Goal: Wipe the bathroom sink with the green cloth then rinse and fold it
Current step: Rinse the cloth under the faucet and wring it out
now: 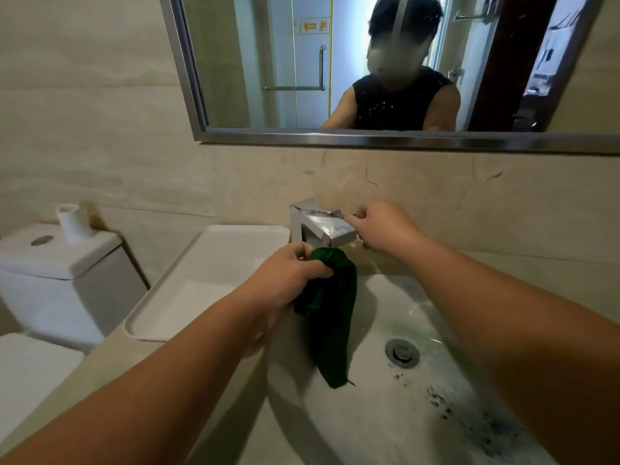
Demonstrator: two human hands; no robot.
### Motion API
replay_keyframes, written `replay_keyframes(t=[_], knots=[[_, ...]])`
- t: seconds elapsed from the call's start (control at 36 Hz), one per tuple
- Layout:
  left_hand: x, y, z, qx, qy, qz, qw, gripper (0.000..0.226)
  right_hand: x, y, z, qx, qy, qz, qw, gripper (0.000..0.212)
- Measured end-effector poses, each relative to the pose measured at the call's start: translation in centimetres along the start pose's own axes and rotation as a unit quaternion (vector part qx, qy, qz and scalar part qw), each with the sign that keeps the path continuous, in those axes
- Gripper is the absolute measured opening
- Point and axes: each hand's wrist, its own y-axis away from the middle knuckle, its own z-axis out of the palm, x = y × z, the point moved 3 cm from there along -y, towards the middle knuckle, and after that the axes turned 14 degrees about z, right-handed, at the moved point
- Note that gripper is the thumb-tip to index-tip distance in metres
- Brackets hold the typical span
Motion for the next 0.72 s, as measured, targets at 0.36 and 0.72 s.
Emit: replay_keyframes(t=[0.36,0.72], knots=[[-1.4,-2.5,1.4,-0.068,-0.002,0.0,0.998,0.061,1.8,1.7,1.9,-0.118,-0.168,0.028,0.978,0.025],[0.0,-2.7,2.5,-0.101,-0.133,0.009,0.986,0.039,4.9,4.6,1.0,-0.198,-0.173,-0.005,0.965,0.036]])
